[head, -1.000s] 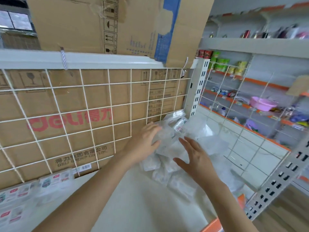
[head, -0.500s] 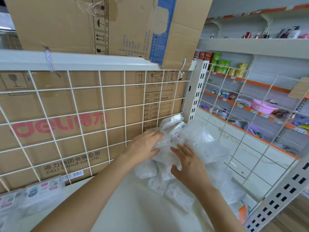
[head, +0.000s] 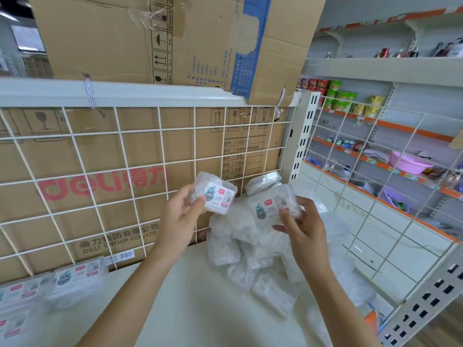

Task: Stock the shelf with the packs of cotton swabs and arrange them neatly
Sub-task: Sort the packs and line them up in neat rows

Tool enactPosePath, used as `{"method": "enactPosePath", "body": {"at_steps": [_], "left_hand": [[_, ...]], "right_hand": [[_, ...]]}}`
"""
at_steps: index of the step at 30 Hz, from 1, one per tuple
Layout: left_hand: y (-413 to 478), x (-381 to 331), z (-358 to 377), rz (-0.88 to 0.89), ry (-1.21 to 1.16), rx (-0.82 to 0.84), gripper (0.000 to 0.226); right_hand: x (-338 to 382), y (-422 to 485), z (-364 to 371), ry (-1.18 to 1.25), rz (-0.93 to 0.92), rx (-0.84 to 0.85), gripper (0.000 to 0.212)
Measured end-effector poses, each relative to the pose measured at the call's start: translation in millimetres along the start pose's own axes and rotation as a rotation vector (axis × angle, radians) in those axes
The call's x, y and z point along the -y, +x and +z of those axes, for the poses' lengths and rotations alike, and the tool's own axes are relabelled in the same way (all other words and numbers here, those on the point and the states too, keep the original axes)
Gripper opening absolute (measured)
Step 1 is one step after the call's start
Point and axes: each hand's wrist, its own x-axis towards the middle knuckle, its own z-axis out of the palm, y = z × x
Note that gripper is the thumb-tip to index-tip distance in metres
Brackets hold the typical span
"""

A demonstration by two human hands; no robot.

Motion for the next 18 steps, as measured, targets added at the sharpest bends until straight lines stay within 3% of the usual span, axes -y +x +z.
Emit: {"method": "enactPosePath", "body": {"at_steps": [3, 7, 14, 18], "left_hand": [[-19.5, -8.3, -20.5, -0.163, -0.205, -0.071, 0.016], [-46.4, -8.1, -46.4, -0.385, -0.331, -0.212, 0.020], [-95.3, -5.0, -79.9, -0.479, -0.359, -0.354, 0.027], [-113.9, -3.9, -85.6, -0.496, -0.360, -0.411, 0.022]], "right_hand": [[-0.2, -6.2, 4.9, 0.225, 0.163, -0.006, 0.015], [-5.5, -17.3, 16.1, 0.337, 0.293, 0.006, 0.015], [-11.7, -45.7, 51.2, 0.542, 0.507, 0.168, 0.013], [-10.6, -68.1, 87.3, 0.573, 0.558, 0.310, 0.033]]}}
